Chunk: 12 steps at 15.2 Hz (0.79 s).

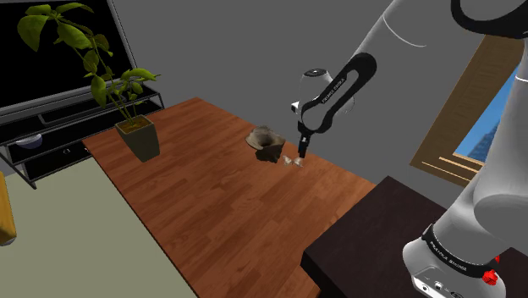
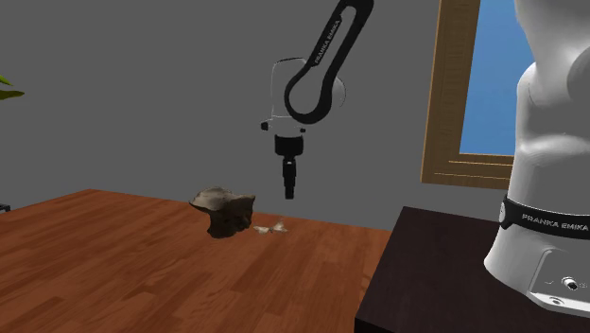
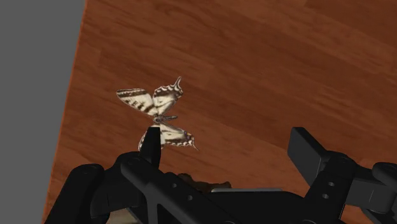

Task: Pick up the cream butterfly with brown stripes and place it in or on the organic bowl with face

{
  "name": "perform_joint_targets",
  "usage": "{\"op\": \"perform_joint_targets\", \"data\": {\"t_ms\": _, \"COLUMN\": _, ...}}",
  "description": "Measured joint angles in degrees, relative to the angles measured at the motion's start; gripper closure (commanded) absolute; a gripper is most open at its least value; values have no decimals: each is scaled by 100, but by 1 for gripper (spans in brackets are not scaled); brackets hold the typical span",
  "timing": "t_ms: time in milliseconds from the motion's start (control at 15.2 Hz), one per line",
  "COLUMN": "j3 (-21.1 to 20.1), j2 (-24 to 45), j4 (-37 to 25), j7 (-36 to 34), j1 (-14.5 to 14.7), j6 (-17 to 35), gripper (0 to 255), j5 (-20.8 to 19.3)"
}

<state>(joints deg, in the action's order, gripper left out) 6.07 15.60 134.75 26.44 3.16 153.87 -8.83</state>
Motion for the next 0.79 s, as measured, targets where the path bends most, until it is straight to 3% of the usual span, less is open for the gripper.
{"op": "perform_joint_targets", "data": {"t_ms": 396, "j3": 30, "j2": 1404, "j4": -962, "j7": 134, "j1": 66, "j6": 569, "gripper": 0, "j5": -273}}
{"op": "perform_joint_targets", "data": {"t_ms": 792, "j3": 39, "j2": 2063, "j4": -1388, "j7": 201, "j1": 19, "j6": 834, "gripper": 0, "j5": -321}}
